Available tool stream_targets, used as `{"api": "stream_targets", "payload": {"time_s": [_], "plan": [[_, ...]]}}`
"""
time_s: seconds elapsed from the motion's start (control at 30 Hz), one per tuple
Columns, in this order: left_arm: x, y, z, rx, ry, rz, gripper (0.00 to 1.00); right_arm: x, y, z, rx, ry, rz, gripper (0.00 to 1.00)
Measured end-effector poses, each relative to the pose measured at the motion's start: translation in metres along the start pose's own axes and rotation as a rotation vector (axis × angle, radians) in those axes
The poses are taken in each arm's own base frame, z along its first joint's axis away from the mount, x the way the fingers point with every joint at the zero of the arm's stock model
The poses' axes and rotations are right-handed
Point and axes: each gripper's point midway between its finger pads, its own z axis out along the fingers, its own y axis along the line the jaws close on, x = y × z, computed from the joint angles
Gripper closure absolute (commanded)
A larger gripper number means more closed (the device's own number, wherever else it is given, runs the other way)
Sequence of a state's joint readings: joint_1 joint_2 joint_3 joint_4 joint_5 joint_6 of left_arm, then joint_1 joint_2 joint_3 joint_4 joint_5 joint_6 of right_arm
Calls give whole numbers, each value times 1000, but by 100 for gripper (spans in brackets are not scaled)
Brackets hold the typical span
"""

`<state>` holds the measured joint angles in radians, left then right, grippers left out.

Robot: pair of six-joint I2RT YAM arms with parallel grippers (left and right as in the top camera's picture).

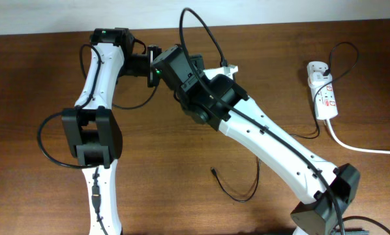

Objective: Plug charger to phone and switch on socket

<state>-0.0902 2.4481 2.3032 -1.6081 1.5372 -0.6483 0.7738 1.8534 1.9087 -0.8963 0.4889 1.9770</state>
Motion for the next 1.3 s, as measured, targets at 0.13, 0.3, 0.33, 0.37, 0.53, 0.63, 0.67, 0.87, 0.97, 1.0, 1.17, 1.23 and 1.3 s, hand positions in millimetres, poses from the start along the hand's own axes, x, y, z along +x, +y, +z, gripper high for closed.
{"api": "stream_targets", "payload": {"time_s": [0.13,0.3,0.33,0.37,0.53,0.63,0.67,0.87,0.97,1.0,1.17,1.23,1.3], "plan": [[-14,-6,0,-16,-22,172,100,-37,17,-10,-35,-101,-233,1],[-48,4,-4,-163,-159,459,100,-157,18,-48,83,-6,-676,2],[-50,5,-5,-175,-163,500,100,-167,-5,-50,168,86,-780,1],[-50,2,-6,-196,-172,597,100,-187,-34,-52,276,184,-858,1],[-45,-33,-33,-543,-477,947,100,-183,-99,-57,472,449,-1062,1],[-37,-48,-76,-722,-720,973,100,-133,-166,-40,591,648,-1234,21],[-40,-48,-86,-737,-749,959,100,-122,-175,-34,586,669,-1273,29],[-52,-46,-148,-783,-902,864,100,-27,-300,-12,566,840,-1523,40],[-52,-46,-146,-785,-899,864,100,-25,-320,-3,558,821,-1493,15],[-52,-46,-146,-785,-898,864,100,-26,-322,-3,565,822,-1489,14],[-51,-43,-146,-789,-891,852,100,-26,-325,-3,557,843,-1523,29],[-51,-43,-146,-789,-890,851,100,-26,-327,-2,537,863,-1562,41],[-51,-43,-146,-789,-890,852,100,-26,-332,1,519,870,-1585,41]]}}
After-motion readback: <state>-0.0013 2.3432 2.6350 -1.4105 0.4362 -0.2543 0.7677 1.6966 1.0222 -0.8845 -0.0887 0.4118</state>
